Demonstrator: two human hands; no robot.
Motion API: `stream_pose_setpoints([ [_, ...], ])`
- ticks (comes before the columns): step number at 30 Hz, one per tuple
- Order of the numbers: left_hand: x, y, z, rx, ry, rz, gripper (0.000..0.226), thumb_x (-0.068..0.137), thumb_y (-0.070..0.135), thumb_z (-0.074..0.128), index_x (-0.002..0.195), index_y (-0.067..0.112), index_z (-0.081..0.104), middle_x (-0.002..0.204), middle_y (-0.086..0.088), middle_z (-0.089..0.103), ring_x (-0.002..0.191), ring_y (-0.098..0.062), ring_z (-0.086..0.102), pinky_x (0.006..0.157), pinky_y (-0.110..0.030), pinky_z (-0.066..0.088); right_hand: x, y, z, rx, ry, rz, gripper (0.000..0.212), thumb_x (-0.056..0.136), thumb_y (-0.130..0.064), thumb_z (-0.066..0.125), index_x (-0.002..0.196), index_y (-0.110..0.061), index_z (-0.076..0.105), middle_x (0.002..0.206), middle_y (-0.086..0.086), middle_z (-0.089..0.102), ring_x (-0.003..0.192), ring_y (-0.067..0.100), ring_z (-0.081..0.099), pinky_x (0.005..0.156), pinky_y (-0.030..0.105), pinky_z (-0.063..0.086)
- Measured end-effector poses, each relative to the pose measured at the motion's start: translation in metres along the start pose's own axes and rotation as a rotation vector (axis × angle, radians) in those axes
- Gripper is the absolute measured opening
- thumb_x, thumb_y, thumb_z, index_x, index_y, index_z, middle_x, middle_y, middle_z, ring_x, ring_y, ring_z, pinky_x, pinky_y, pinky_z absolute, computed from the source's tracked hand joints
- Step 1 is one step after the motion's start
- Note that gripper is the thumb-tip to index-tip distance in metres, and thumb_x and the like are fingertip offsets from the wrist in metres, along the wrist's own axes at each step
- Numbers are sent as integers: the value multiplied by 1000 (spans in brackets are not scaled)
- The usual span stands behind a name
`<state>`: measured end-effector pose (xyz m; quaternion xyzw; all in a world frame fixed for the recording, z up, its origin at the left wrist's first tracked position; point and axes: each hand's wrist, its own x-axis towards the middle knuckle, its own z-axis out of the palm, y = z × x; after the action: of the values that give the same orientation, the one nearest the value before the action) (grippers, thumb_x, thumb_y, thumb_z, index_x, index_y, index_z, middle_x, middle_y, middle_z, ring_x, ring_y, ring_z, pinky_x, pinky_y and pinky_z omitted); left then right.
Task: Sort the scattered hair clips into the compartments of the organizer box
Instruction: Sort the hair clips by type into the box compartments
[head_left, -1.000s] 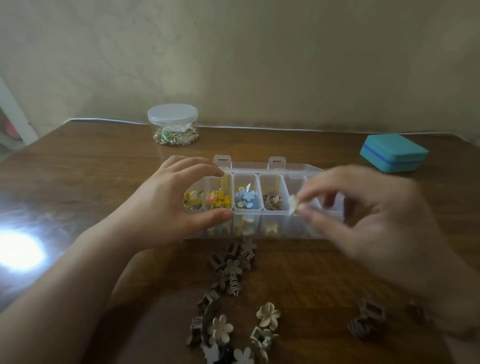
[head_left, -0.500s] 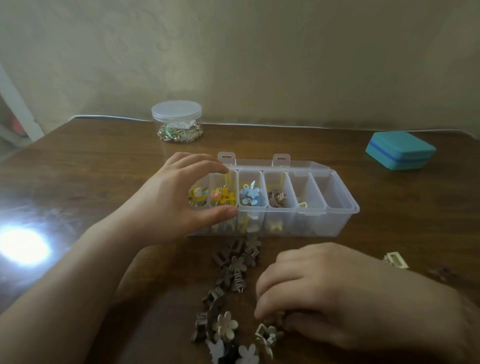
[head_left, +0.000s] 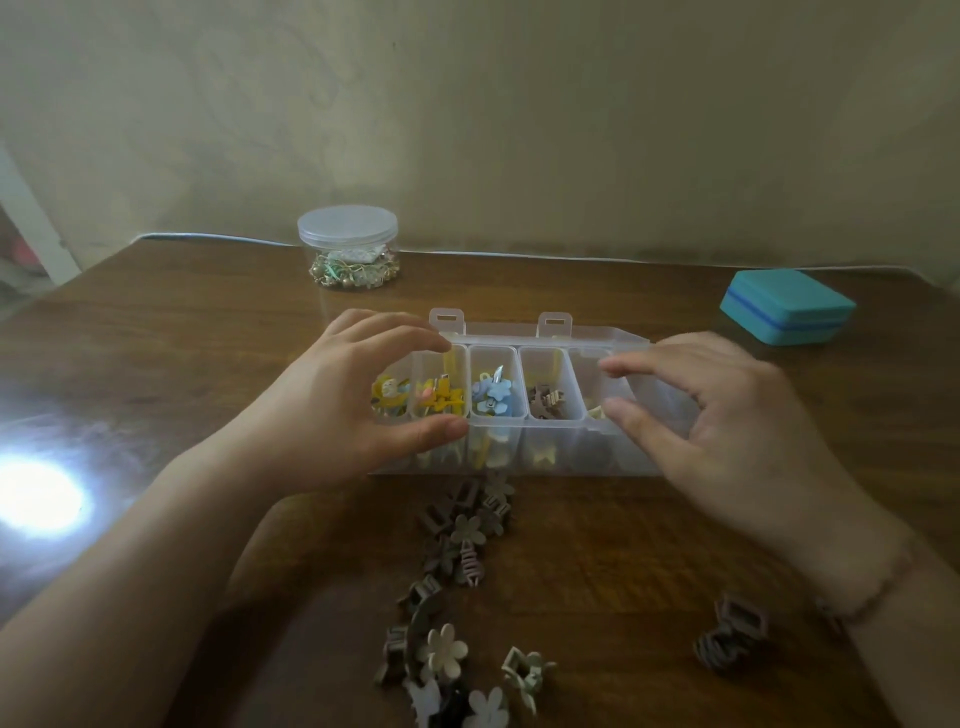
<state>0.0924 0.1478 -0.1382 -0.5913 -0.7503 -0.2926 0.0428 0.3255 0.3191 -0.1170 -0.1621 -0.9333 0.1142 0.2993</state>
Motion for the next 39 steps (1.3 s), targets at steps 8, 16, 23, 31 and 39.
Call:
stream_pose_setpoints([
  [8, -1, 0, 1, 3, 13, 2, 76, 70, 79, 56, 128, 30, 61, 132, 15, 55, 130, -10, 41, 105, -37, 40, -17, -33, -4, 191, -523, -554, 32, 86, -32, 70, 117, -31, 65, 115, -18, 62, 103, -1, 57, 84, 22, 49],
  [16, 0, -1, 1, -5, 12, -1, 75, 70, 80, 56, 128, 32, 60, 133, 15, 55, 131, -11, 40, 106, -38, 40, -14, -29, 0, 127, -534, -575, 29, 86, -24, 70, 114, -27, 67, 103, -16, 67, 95, 0, 58, 80, 25, 51],
  [23, 0, -1, 1, 1, -1, -3, 76, 70, 81, 55, 129, 34, 58, 132, 20, 52, 130, -7, 39, 103, -32, 37, 1, -3, -13, 85, 33, -33, 27, 86, -41, 62, 112, -32, 62, 105, -18, 62, 99, 2, 54, 81, 21, 45],
  [31, -1, 0, 2, 0, 15, -1, 75, 70, 79, 56, 128, 32, 60, 132, 16, 54, 130, -8, 40, 106, -33, 37, -18, -38, -6, 161, -207, -417, 24, 89, -38, 65, 108, -23, 69, 104, -11, 66, 96, 5, 60, 80, 30, 51],
  [39, 0, -1, 2, 2, 16, -4, 75, 70, 79, 56, 128, 31, 60, 133, 14, 55, 131, -10, 40, 105, -36, 40, -34, -62, 20, 103, -513, -773, 16, 96, -32, 59, 91, -25, 72, 93, -8, 66, 78, 11, 57, 59, 29, 45],
])
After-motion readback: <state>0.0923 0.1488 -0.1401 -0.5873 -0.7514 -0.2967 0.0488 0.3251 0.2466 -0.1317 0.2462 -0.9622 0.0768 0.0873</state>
